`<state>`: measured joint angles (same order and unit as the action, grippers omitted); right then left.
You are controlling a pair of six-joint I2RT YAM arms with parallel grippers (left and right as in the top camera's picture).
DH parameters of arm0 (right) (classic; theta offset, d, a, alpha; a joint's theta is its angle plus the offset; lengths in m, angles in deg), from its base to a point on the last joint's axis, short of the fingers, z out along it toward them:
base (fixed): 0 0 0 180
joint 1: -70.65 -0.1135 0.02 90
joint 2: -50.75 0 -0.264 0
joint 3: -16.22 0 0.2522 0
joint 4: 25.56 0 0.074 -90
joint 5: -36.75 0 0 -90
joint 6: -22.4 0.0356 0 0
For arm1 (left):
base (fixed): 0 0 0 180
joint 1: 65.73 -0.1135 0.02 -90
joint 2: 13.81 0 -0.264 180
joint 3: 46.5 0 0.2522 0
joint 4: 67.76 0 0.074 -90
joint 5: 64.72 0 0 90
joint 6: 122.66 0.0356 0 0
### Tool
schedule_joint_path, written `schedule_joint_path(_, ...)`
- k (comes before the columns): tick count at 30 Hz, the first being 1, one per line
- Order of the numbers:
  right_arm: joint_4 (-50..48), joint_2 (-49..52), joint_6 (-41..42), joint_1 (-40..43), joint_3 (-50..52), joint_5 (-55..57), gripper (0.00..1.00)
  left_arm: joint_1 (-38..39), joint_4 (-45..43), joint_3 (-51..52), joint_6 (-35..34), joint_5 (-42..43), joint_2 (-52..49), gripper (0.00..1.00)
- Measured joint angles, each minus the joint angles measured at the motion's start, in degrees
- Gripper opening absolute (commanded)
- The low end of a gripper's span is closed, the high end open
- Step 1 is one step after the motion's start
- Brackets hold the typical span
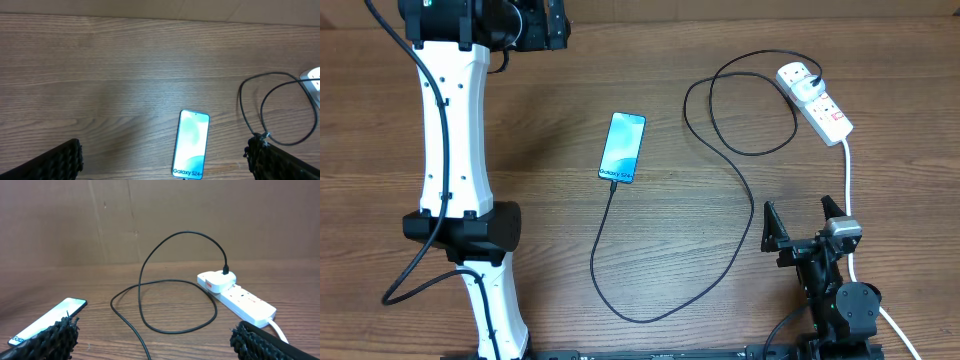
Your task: Plug charger to phone and switch on socket
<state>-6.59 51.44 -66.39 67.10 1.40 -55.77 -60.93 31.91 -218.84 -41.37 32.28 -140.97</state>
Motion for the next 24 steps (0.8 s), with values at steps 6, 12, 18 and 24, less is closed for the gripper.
schedule_joint_path(6, -0.07, 0.0, -0.92, 0.09, 0.0, 0.02, 1.0, 0.35, 0.0, 0.0, 0.0, 0.0, 0.0, 1.0)
schedule_joint_path(12, -0.07, 0.0, -1.22, 0.11, 0.0, 0.02, 1.0, 0.35, 0.0, 0.0, 0.0, 0.0, -0.02, 1.0)
schedule_joint_path(18, -0.07, 0.0, -1.22, 0.11, 0.0, 0.02, 1.0, 0.35, 0.0, 0.0, 0.0, 0.0, 0.0, 1.0)
schedule_joint_path(24, -0.07, 0.0, -1.22, 0.11, 0.0, 0.02, 1.0, 0.35, 0.0, 0.0, 0.0, 0.0, 0.0, 1.0)
